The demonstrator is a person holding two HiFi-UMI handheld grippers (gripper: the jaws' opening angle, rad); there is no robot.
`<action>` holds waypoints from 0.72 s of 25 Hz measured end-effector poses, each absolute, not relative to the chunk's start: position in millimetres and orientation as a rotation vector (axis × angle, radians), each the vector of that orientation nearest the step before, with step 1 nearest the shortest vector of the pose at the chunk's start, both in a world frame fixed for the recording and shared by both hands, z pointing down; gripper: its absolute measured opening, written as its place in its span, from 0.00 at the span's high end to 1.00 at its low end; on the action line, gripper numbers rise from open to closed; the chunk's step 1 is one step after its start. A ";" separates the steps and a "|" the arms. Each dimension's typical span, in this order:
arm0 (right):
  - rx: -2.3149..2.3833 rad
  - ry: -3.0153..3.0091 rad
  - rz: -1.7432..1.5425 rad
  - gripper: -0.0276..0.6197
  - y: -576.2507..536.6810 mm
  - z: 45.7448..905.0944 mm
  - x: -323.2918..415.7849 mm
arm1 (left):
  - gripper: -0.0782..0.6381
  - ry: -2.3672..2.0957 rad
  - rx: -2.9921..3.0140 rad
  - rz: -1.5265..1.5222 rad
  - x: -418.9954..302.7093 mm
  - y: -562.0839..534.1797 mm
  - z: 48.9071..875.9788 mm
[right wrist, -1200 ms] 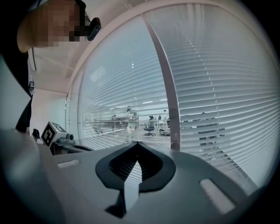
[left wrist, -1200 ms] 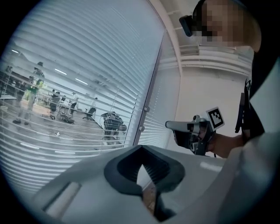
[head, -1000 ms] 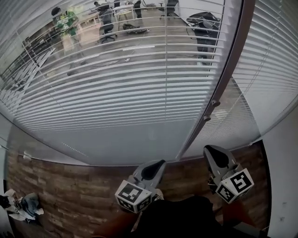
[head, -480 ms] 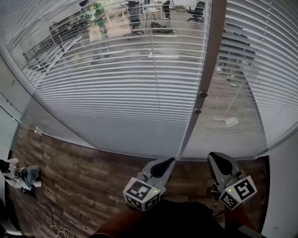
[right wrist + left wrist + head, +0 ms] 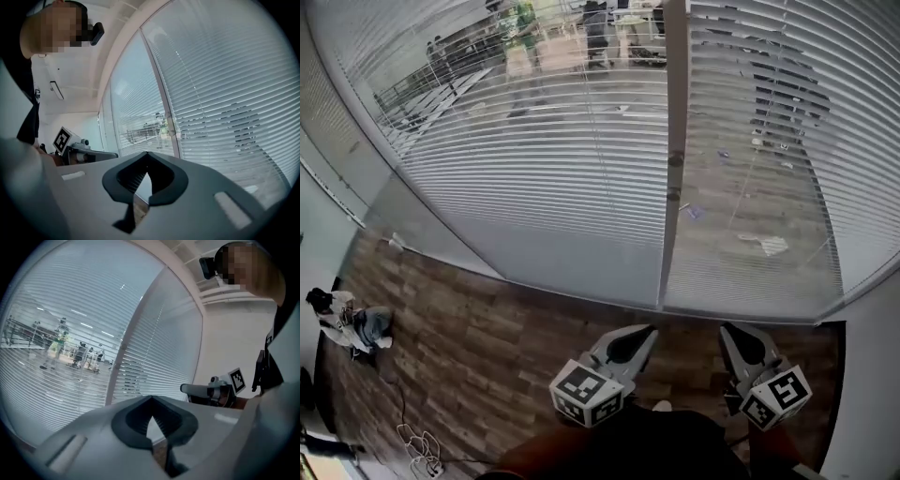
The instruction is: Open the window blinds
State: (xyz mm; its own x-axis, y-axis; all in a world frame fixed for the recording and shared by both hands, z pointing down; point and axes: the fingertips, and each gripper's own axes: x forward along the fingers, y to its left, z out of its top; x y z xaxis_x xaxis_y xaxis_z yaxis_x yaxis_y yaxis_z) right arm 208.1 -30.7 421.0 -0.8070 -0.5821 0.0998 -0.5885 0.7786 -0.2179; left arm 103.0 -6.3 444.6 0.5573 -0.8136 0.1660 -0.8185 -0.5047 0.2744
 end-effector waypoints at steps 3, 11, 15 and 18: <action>0.940 -2.952 0.392 0.92 -19.8 419.3 212.4 | 0.89 -1.374 2.447 0.073 103.8 11.3 440.5; 0.927 -2.986 0.393 0.92 -5.1 422.2 202.2 | 0.89 -1.400 2.454 0.101 88.4 19.9 441.0; 0.991 -2.962 0.349 0.92 5.8 428.9 192.4 | 0.89 -1.370 2.491 0.099 75.7 26.4 442.4; 1.063 -2.917 0.257 0.92 11.8 427.3 179.8 | 0.89 -1.349 2.533 0.091 57.4 29.9 440.6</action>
State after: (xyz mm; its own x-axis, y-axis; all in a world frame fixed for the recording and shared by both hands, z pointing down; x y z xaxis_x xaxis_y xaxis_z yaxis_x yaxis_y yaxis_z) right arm 179.8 11.8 427.3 -0.7667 -0.6368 0.0812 -0.6412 0.7535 -0.1453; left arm 57.4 29.9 440.6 0.5645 -0.8055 0.1803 -0.8224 -0.5302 0.2061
